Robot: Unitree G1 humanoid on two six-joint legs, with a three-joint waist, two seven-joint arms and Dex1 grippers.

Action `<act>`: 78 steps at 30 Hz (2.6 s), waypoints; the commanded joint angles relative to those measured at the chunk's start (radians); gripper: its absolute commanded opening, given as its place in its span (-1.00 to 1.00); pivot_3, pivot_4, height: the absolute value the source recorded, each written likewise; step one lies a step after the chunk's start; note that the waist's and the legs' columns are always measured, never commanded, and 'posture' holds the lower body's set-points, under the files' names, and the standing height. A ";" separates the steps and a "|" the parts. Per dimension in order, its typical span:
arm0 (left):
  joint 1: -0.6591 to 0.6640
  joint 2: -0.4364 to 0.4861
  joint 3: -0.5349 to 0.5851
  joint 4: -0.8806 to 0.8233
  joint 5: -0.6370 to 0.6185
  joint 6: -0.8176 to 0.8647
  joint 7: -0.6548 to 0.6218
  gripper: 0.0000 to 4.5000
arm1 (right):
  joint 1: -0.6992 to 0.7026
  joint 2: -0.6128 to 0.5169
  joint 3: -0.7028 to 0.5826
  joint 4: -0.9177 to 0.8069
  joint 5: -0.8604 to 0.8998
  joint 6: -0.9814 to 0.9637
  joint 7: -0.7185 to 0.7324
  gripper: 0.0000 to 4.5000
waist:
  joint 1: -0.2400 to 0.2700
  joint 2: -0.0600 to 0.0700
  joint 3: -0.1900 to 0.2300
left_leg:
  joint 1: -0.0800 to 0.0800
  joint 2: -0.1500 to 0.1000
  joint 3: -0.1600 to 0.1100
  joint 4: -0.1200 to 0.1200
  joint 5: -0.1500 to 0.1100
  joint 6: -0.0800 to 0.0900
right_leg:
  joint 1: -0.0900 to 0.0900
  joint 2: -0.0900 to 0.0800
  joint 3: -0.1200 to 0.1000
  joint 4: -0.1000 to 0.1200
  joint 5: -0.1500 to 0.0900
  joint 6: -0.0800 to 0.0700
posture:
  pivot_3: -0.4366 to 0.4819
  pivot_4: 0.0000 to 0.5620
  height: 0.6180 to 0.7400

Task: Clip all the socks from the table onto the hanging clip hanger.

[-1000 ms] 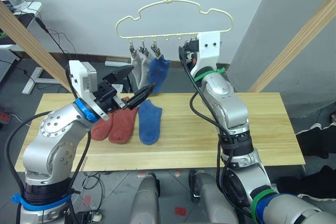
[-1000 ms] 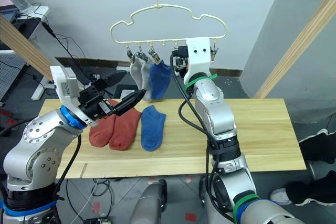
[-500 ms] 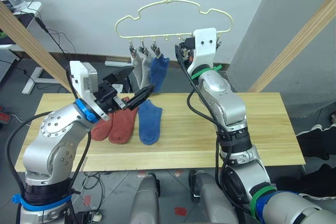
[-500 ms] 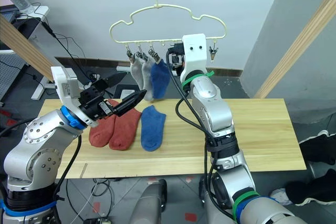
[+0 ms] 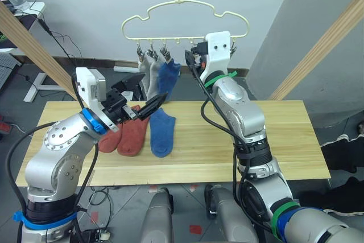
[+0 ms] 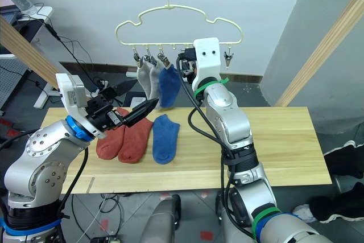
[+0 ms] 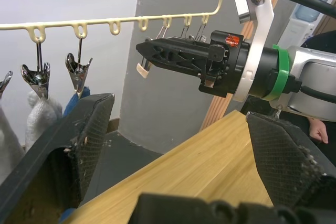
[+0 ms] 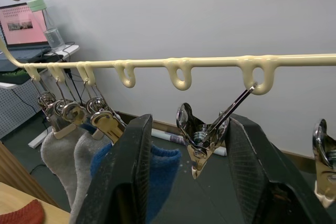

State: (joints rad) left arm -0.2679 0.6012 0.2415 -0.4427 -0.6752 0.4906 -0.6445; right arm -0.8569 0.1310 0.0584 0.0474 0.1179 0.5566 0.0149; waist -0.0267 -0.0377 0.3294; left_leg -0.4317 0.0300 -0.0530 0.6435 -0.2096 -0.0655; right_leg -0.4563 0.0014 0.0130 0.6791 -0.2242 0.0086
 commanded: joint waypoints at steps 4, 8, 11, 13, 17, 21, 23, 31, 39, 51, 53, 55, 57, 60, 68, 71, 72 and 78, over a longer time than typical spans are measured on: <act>0.005 0.007 0.008 -0.044 0.005 -0.024 -0.004 1.00 | -0.043 0.043 -0.014 -0.021 0.027 -0.010 -0.028 -0.06 | 0.000 0.000 0.000 | 0.000 0.000 0.000 0.000 0.000 0.000 | 0.000 0.000 0.000 0.000 0.000 0.000 | 0.08 0.13 1.00; 0.005 0.007 0.008 -0.045 0.003 -0.020 -0.003 1.00 | -0.043 0.041 -0.020 -0.020 0.038 -0.010 -0.039 -0.06 | 0.000 0.000 0.000 | 0.000 0.000 0.000 0.000 0.000 0.000 | 0.000 0.000 0.000 0.000 0.000 0.000 | 0.08 0.14 1.00; 0.006 0.007 0.005 -0.045 0.004 -0.019 -0.003 1.00 | -0.045 0.040 -0.022 -0.019 0.040 -0.012 -0.044 -0.06 | 0.000 0.000 0.000 | 0.000 0.000 0.000 0.000 0.000 0.000 | 0.000 0.000 0.000 -0.001 0.000 0.000 | 0.08 0.14 1.00; 0.004 0.006 0.003 -0.044 0.005 -0.019 -0.002 1.00 | -0.046 0.041 -0.026 -0.019 0.043 -0.014 -0.047 -0.06 | 0.000 0.000 0.000 | 0.000 0.000 0.000 -0.001 0.000 0.000 | 0.000 0.000 0.000 -0.001 0.000 0.000 | 0.08 0.14 1.00; 0.003 0.005 0.001 -0.044 0.004 -0.018 -0.002 1.00 | -0.045 0.041 -0.027 -0.020 0.045 -0.016 -0.049 -0.23 | 0.000 0.000 0.000 | 0.000 0.000 0.000 -0.001 0.000 0.000 | 0.000 0.000 0.000 -0.001 0.000 0.000 | 0.08 0.15 1.00; 0.005 0.004 0.001 -0.045 0.003 -0.018 -0.002 1.00 | -0.042 0.039 -0.025 -0.024 0.044 -0.011 -0.048 -0.58 | 0.000 0.000 0.000 | 0.000 0.000 0.000 -0.001 0.000 0.000 | 0.000 0.000 0.000 -0.001 0.000 0.000 | 0.08 0.14 1.00; 0.004 0.003 -0.001 -0.043 0.004 -0.019 -0.002 1.00 | -0.039 0.037 -0.024 -0.026 0.043 -0.009 -0.046 -0.58 | 0.000 0.000 0.000 | 0.000 0.000 0.000 -0.001 0.000 0.000 | 0.000 0.000 0.000 -0.001 0.000 0.000 | 0.08 0.14 1.00; 0.004 0.003 -0.002 -0.041 0.006 -0.020 -0.006 1.00 | -0.037 0.034 -0.021 -0.029 0.044 -0.008 -0.039 -0.58 | 0.000 0.000 0.000 | 0.000 0.000 0.000 -0.001 0.000 0.000 | 0.000 0.000 0.000 -0.001 0.000 0.000 | 0.07 0.14 1.00; 0.013 0.003 -0.005 -0.040 0.003 -0.015 -0.011 1.00 | -0.025 -0.091 -0.072 -0.102 0.179 0.140 0.154 -0.58 | 0.000 0.001 0.000 | 0.000 0.000 0.000 -0.002 0.000 0.000 | 0.000 0.000 0.000 -0.002 0.000 0.000 | 0.06 0.15 1.00; 0.050 0.045 -0.015 -0.004 -0.068 0.240 0.068 1.00 | -0.119 -0.319 -0.296 0.003 0.568 0.570 0.400 -0.58 | -0.005 0.001 0.000 | -0.001 0.000 0.000 -0.003 0.000 0.001 | 0.000 0.001 0.000 -0.004 0.000 0.000 | 0.03 0.13 1.00; 0.054 0.051 -0.021 0.002 -0.057 0.272 0.086 1.00 | -0.134 -0.327 -0.313 0.023 0.599 0.610 0.404 -0.58 | -0.005 0.001 0.000 | -0.001 0.000 0.001 -0.003 0.000 0.001 | 0.000 0.001 0.000 -0.004 0.000 0.000 | 0.03 0.12 1.00; 0.069 0.038 -0.011 0.007 -0.068 0.289 0.093 1.00 | -0.151 -0.331 -0.336 0.043 0.640 0.660 0.412 -0.58 | -0.005 0.001 0.000 | -0.001 0.001 0.001 -0.003 0.000 0.001 | -0.001 0.001 0.000 -0.004 0.000 0.000 | 0.03 0.12 1.00; 0.084 0.023 0.000 0.008 -0.079 0.293 0.095 1.00 | -0.171 -0.335 -0.356 0.060 0.690 0.719 0.430 -0.58 | -0.005 0.001 0.000 | -0.001 0.001 0.001 -0.003 -0.001 0.001 | -0.001 0.001 0.001 -0.004 0.000 0.000 | 0.02 0.12 1.00; 0.086 0.015 -0.002 0.002 -0.076 0.292 0.096 1.00 | -0.200 -0.326 -0.404 0.097 0.749 0.793 0.414 -0.58 | -0.003 0.001 0.000 | -0.001 0.000 0.002 -0.003 -0.001 0.001 | 0.000 0.001 0.001 -0.005 0.000 0.000 | 0.02 0.13 1.00; 0.105 0.019 -0.016 -0.017 -0.066 0.275 0.070 1.00 | -0.247 -0.328 -0.444 0.180 0.768 0.822 0.384 -0.58 | -0.005 0.001 0.001 | -0.001 0.000 0.002 -0.004 -0.001 0.001 | -0.001 0.001 0.001 -0.006 0.000 0.000 | 0.03 0.15 1.00; 0.109 0.018 -0.018 -0.017 -0.065 0.272 0.070 1.00 | -0.250 -0.335 -0.432 0.186 0.758 0.824 0.386 -0.58 | -0.004 0.001 0.001 | -0.001 0.000 0.002 -0.004 -0.001 0.002 | -0.001 0.001 0.001 -0.006 0.000 0.000 | 0.03 0.16 1.00; 0.109 0.018 -0.020 -0.018 -0.064 0.271 0.069 1.00 | -0.251 -0.335 -0.435 0.190 0.763 0.830 0.387 -0.58 | -0.003 0.001 0.001 | -0.001 0.000 0.002 -0.004 -0.001 0.002 | -0.001 0.001 0.001 -0.006 0.000 0.000 | 0.03 0.16 1.00; 0.107 0.011 -0.029 -0.020 -0.060 0.267 0.071 1.00 | -0.255 -0.332 -0.443 0.206 0.757 0.830 0.379 -0.65 | -0.003 0.001 0.001 | -0.001 0.000 0.002 -0.004 -0.001 0.002 | -0.001 0.001 0.001 -0.007 0.000 0.000 | 0.03 0.18 1.00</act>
State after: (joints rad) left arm -0.1635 0.6118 0.2186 -0.4238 -0.7345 0.7750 -0.5617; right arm -1.0869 -0.1988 -0.3704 0.2487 0.8485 1.3808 0.3918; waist -0.0300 -0.0368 0.3299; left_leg -0.4329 0.0303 -0.0507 0.6393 -0.2107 -0.0637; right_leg -0.4569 0.0025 0.0143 0.6724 -0.2244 0.0088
